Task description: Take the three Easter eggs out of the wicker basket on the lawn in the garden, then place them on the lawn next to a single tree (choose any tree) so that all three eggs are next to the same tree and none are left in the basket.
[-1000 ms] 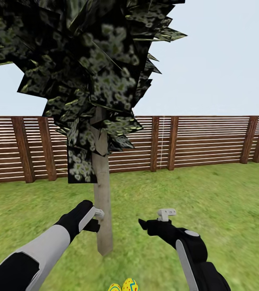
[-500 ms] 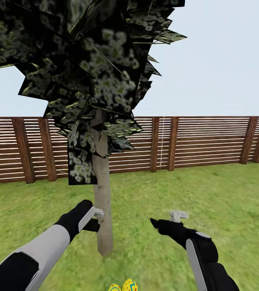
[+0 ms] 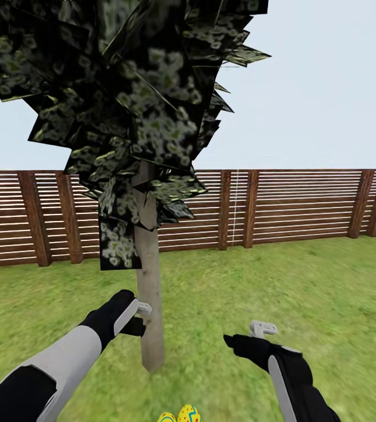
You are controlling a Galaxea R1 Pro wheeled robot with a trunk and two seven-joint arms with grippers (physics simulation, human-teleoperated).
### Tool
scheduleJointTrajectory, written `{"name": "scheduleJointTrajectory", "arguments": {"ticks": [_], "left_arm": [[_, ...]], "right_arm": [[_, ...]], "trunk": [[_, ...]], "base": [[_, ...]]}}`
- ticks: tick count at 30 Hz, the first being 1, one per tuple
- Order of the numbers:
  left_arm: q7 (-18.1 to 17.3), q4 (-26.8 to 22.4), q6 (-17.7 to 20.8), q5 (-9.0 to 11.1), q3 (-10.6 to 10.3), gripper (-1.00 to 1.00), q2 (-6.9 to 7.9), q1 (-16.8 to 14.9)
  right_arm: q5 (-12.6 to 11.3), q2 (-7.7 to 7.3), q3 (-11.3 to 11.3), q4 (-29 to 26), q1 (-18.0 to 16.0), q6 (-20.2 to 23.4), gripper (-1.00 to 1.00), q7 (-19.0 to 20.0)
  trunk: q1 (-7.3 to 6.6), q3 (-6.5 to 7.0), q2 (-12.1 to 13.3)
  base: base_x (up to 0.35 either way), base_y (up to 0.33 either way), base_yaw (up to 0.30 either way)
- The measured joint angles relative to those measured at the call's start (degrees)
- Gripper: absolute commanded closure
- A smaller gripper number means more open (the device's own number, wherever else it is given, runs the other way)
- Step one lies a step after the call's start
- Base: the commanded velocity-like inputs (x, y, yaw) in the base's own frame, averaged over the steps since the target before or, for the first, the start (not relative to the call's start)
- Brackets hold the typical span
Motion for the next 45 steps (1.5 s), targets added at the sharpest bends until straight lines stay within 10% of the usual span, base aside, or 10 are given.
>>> {"name": "scheduleJointTrajectory", "arguments": {"ticks": [24, 45], "left_arm": [[-0.1, 0.1, -2.4, 0.1, 0.1, -1.00, 0.10, 0.3], [0.0, 3.4, -15.3, 0.1, 0.0, -1.00, 1.87, 1.0]], "right_arm": [[-0.4, -2.85, -2.0, 5.6, 0.1, -0.7, -1.00, 0.1], [-0.4, -6.64, -2.4, 11.5, 0.1, 0.0, -1.00, 0.6]], "trunk": [[-5.28, 3.75, 9.6], [-7.95, 4.06, 14.6]], "base": [[0.000, 0.000, 0.031], [0.000, 0.000, 0.077]]}}
